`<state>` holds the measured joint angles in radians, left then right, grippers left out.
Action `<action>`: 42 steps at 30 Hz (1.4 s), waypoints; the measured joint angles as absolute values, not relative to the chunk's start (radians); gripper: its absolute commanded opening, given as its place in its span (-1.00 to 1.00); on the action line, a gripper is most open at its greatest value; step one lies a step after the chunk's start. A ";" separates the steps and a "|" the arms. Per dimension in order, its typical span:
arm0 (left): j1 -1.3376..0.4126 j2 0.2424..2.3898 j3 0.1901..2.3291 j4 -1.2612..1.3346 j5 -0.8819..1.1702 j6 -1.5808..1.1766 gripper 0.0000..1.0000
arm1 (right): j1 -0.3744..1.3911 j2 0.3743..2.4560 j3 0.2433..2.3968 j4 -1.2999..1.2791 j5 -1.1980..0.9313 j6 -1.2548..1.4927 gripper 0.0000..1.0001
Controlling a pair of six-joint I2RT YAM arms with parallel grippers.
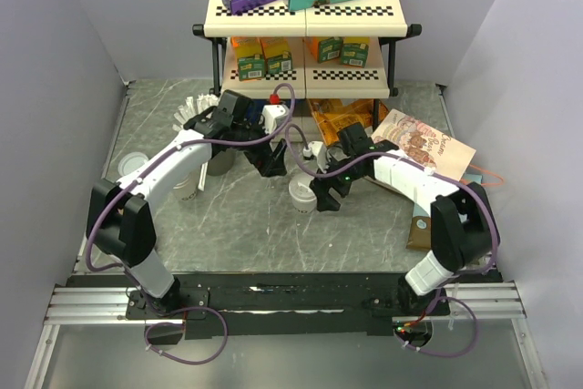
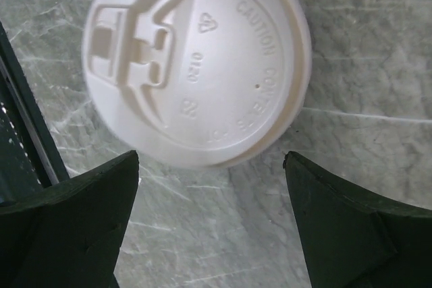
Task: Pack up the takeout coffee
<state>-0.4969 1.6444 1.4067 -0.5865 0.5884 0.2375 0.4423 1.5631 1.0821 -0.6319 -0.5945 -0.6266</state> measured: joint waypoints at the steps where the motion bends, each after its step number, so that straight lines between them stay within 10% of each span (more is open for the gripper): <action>1: -0.497 1.641 1.407 -0.587 0.583 0.237 0.99 | 0.443 1.573 1.084 -0.631 -0.593 -0.618 0.85; 42: -0.244 1.407 1.558 -0.708 0.549 0.265 0.99 | 0.566 2.025 1.480 -0.351 -0.552 -0.257 0.82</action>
